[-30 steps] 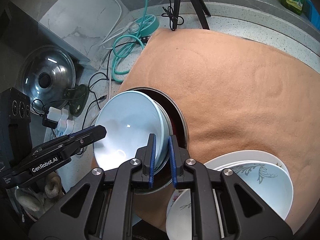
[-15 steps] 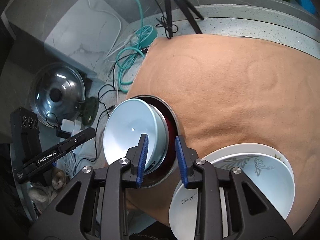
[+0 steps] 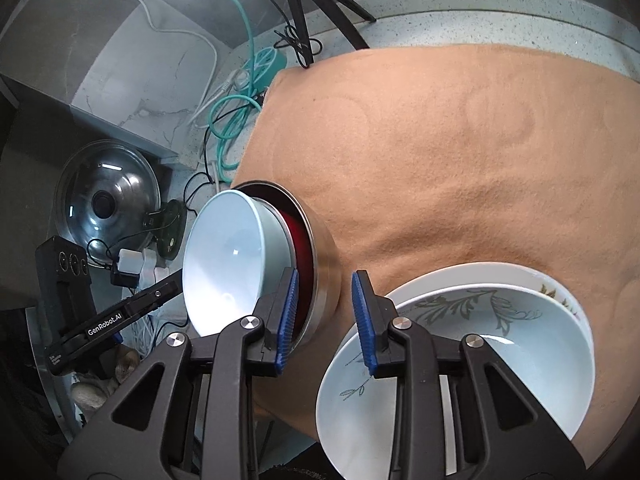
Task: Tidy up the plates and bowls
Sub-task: 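Lift the nested bowl stack with both tools and carry it over the plates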
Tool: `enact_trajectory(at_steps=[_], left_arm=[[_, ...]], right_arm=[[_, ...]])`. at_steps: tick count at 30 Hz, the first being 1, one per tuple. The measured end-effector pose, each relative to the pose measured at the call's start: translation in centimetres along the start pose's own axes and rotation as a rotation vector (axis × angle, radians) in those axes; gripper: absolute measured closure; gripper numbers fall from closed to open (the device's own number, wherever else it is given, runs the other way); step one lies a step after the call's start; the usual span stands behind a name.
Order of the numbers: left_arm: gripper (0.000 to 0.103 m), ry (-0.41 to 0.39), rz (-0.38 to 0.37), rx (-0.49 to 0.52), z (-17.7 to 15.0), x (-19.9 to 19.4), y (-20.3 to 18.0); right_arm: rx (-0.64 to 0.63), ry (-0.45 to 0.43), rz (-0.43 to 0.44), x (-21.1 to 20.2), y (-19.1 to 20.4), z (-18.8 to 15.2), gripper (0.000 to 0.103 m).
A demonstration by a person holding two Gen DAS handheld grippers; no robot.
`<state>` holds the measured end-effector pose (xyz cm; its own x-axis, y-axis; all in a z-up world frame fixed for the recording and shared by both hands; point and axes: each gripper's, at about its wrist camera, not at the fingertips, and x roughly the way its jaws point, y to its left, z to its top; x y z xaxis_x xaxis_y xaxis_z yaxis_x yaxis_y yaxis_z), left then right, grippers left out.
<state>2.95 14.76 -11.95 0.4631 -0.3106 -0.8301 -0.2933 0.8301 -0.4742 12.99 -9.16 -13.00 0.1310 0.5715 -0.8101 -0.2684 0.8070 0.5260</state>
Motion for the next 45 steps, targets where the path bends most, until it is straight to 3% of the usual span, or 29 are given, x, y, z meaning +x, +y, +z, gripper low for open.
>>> enact_trajectory(at_steps=[17, 28, 36, 45], left_arm=[[0.093, 0.021, -0.003, 0.005, 0.0, 1.3, 0.1], [0.094, 0.012, 0.009, 0.024, -0.4, 0.9, -0.1], [0.094, -0.008, -0.005, 0.031, -1.0, -0.5, -0.9], [0.094, -0.049, -0.048, 0.08, -1.7, -3.1, -3.8]], right_arm=[[0.002, 0.039, -0.006, 2.5, 0.2, -0.6, 0.089], [-0.031, 0.029, -0.044, 2.1, 1.1, -1.0, 0.089], [-0.037, 0.01, -0.035, 0.8, 1.4, -1.5, 0.089], [-0.044, -0.032, -0.009, -3.3, 1.7, -2.5, 0.089]])
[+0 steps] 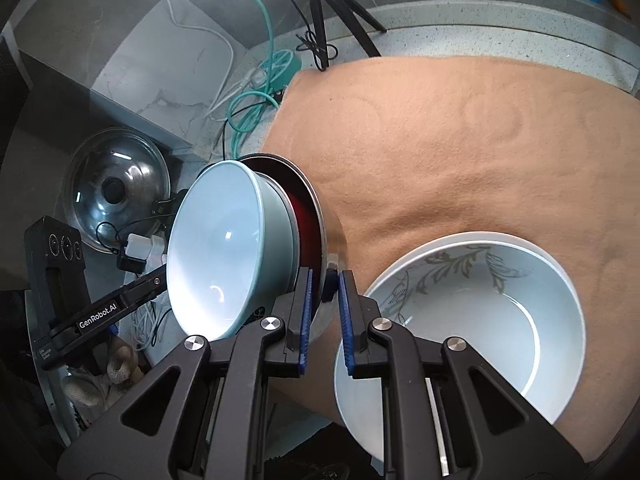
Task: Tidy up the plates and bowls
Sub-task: 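Lift the nested bowl stack with both tools and carry it over the plates, then lower the nested bowl stack onto the white plate stack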
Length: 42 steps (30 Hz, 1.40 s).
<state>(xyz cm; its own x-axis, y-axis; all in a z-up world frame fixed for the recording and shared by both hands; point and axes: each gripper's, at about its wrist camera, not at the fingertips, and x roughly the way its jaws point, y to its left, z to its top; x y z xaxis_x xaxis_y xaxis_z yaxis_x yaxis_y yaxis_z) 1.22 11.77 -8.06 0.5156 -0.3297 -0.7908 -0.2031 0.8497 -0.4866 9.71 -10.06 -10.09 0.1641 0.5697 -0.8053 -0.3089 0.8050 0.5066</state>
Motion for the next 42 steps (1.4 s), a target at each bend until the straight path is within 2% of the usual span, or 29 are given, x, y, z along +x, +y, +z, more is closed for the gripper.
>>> enact_trajectory(at_steps=[8, 19, 28, 42], left_arm=[[0.094, 0.007, -0.052, 0.078, -0.6, 0.0, -3.8], [0.094, 0.103, -0.097, 0.192, -2.5, 3.2, -8.7], [0.094, 0.166, -0.094, 0.246, -4.2, 5.2, -10.6], [0.094, 0.192, -0.071, 0.262, -4.9, 6.1, -11.0]], right_arm=[[0.018, -0.06, -0.021, -4.7, -1.6, -1.7, 0.089], [0.121, -0.111, -0.076, -9.2, -7.1, -5.1, 0.089], [0.196, -0.118, -0.103, -9.9, -10.3, -7.4, 0.089], [0.223, -0.097, -0.113, -8.7, -11.5, -8.3, 0.089]])
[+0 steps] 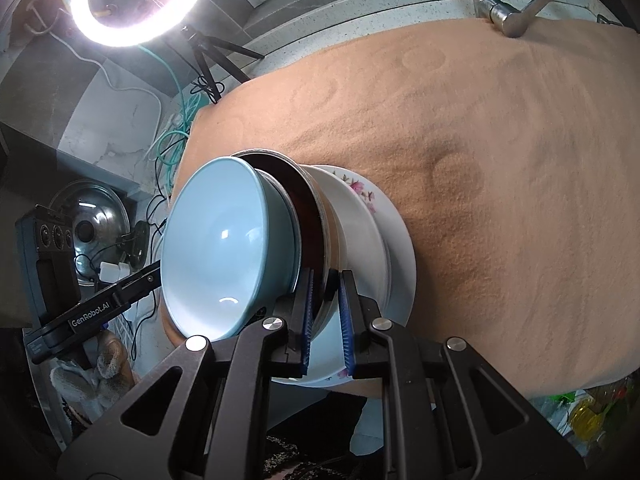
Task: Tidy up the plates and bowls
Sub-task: 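Lower the nested bowl stack onto the white plate stack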
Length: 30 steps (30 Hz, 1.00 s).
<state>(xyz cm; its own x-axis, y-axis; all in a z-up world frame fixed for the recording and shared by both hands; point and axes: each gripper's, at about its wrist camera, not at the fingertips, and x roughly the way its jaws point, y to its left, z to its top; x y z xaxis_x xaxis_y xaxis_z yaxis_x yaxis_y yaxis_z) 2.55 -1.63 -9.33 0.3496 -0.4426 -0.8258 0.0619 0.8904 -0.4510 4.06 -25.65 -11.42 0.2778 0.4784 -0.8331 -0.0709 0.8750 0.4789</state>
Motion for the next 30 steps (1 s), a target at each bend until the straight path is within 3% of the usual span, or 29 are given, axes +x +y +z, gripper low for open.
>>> enact_trajectory(at_steps=[14, 30], left_arm=[[0.094, 0.008, 0.006, 0.011, -0.1, 0.1, -0.1], [0.09, -0.04, 0.049, 0.043, -0.9, -1.5, -0.2]], right_arm=[[-0.012, -0.003, 0.002, -0.1, -0.2, -0.2, 0.089], [-0.042, -0.041, -0.029, -1.4, 0.2, -1.0, 0.087]])
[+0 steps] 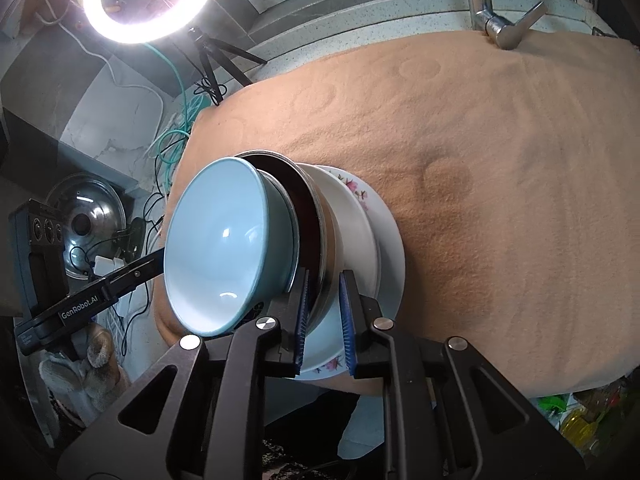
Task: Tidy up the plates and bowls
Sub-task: 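Lower the nested bowl stack onto the white plate stack, then open both tools and pull them back from the bowls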
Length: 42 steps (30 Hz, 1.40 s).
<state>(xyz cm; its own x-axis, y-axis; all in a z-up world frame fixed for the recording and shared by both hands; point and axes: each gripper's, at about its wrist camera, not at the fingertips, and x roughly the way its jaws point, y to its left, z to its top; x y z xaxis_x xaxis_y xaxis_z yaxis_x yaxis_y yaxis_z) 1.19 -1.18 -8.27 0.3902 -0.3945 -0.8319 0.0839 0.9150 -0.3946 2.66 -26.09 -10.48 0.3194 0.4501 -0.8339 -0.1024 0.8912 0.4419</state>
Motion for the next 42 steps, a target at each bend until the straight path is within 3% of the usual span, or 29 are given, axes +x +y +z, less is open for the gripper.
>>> enact_trajectory(at_steps=[2, 10, 12, 14, 18, 20, 22, 24, 26, 29, 34, 42], left_arm=[[0.09, -0.005, 0.01, 0.011, -0.3, -0.3, -0.1], [0.09, -0.056, 0.037, 0.053, -1.6, -2.2, -1.3], [0.09, -0.075, 0.049, 0.068, -2.2, -2.6, -1.8], [0.084, -0.1, 0.064, 0.089, -2.8, -3.2, -2.5], [0.077, -0.156, 0.097, 0.126, -4.0, -4.1, -3.8], [0.069, -0.181, 0.116, 0.138, -4.5, -4.6, -4.2], [0.047, -0.216, 0.131, 0.15, -4.9, -5.2, -4.6], [0.037, -0.258, 0.155, 0.161, -5.2, -5.9, -4.9], [0.036, -0.287, 0.168, 0.169, -5.4, -6.4, -5.2], [0.029, -0.303, 0.164, 0.163, -5.6, -6.7, -5.4], [0.028, -0.3, 0.17, 0.171, -5.7, -6.6, -5.8], [0.028, -0.292, 0.182, 0.168, -5.8, -6.7, -5.8]], right_arm=[[-0.006, -0.014, -0.008, -0.6, 0.0, -0.2, 0.079], [-0.055, -0.097, -0.082, -3.1, 0.4, -1.6, 0.076], [-0.076, -0.122, -0.11, -3.8, 0.7, -2.1, 0.071], [-0.089, -0.151, -0.129, -4.6, 1.0, -2.8, 0.058], [-0.115, -0.215, -0.177, -6.2, 1.8, -3.9, 0.055], [-0.133, -0.246, -0.211, -6.8, 2.4, -4.3, 0.046], [-0.161, -0.287, -0.25, -7.5, 3.3, -5.0, 0.036], [-0.196, -0.331, -0.292, -8.4, 4.3, -5.7, 0.027], [-0.221, -0.364, -0.318, -8.9, 5.1, -6.3, 0.016], [-0.235, -0.404, -0.342, -9.6, 6.3, -6.9, 0.013], [-0.255, -0.444, -0.349, -10.0, 7.8, -7.5, 0.007], [-0.271, -0.46, -0.362, -10.2, 8.8, -7.8, 0.007]])
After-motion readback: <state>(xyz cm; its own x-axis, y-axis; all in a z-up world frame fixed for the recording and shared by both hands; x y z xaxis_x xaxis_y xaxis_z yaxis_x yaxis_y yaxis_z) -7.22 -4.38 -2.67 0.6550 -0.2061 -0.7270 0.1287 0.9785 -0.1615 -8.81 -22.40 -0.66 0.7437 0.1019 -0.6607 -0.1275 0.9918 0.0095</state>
